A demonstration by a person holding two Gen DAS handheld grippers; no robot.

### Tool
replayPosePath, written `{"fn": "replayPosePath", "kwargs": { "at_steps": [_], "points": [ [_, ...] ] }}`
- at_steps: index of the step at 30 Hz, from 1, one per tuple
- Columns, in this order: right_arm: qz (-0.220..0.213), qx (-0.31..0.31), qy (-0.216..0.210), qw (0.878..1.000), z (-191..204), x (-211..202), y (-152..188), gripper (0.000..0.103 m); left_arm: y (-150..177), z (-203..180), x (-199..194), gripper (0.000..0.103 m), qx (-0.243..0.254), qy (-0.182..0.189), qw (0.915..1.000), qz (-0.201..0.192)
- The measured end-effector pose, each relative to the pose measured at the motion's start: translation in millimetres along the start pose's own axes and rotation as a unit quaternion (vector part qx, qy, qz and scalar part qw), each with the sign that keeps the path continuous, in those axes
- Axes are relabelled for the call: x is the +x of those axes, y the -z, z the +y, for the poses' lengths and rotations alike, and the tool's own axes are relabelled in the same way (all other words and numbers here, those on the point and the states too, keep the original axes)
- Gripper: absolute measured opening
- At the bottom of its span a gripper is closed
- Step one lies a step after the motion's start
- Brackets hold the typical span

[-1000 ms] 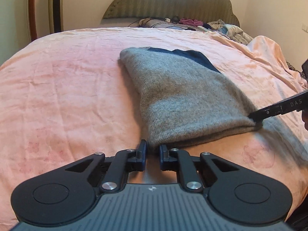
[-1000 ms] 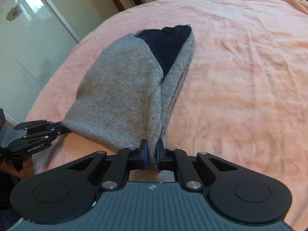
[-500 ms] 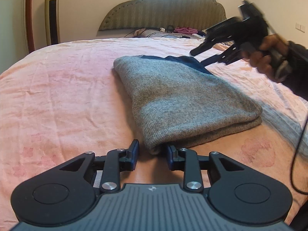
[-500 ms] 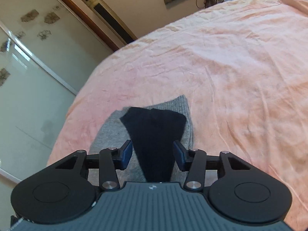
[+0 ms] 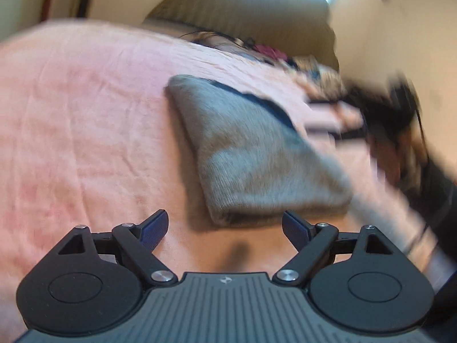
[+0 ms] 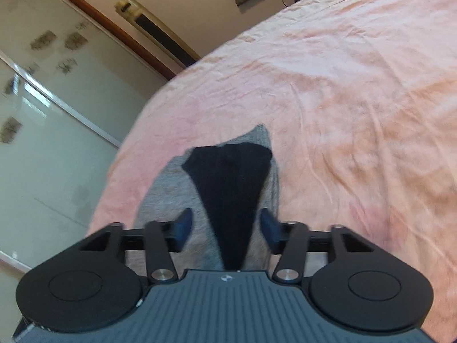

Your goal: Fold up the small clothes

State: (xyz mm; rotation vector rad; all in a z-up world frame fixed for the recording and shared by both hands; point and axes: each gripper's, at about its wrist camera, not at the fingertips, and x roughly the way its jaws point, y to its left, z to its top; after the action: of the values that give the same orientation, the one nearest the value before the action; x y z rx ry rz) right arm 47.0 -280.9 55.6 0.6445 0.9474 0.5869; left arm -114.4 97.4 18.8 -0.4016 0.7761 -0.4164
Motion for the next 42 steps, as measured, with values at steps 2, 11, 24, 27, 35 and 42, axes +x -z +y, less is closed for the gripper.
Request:
{"fn": "replayPosePath", "kwargs": {
  "at_steps": [2, 11, 24, 27, 35, 42],
  "points": [
    [0.048, 0.013, -0.010, 0.999, -6.6, -4.1, 15.1, 0.074, -10.2, 27.3, 3.1, 0.087, -0.115, 0.039, 0.9926, 0.006],
    [0.156, -0.033, -0.013, 0.987, 9.4, 12.9, 75.1, 0.020, -21.7, 26.8, 77.0, 0.014, -0.191, 0.090, 0.9702, 0.120],
    [0.056, -0.102, 0.041, 0.992, 27.8, -33.7, 49.6, 0.063, -40.4, 6.4, 24.0, 0.021, -0.077, 0.013, 0.9939, 0.078],
    [-0.019, -0.107, 0.037, 0.993, 48.1, -38.5, 21.5, 0.065, -61.9, -36.0, 8.8, 0.032, 0.039, -0.046, 0.9981, 0.004],
    [0.016, -0.172, 0.130, 0.976, 56.7, 88.5, 5.3, 0.068, -41.0, -92.1, 111.0, 0.057, 0.213, -0.162, 0.9635, 0.013],
    [-0.011, -0.149, 0.140, 0.979, 64.6, 64.5, 17.7, 0.070, -39.1, -89.6, 100.4, 0.058, 0.204, -0.167, 0.9645, 0.013]
  ]
}}
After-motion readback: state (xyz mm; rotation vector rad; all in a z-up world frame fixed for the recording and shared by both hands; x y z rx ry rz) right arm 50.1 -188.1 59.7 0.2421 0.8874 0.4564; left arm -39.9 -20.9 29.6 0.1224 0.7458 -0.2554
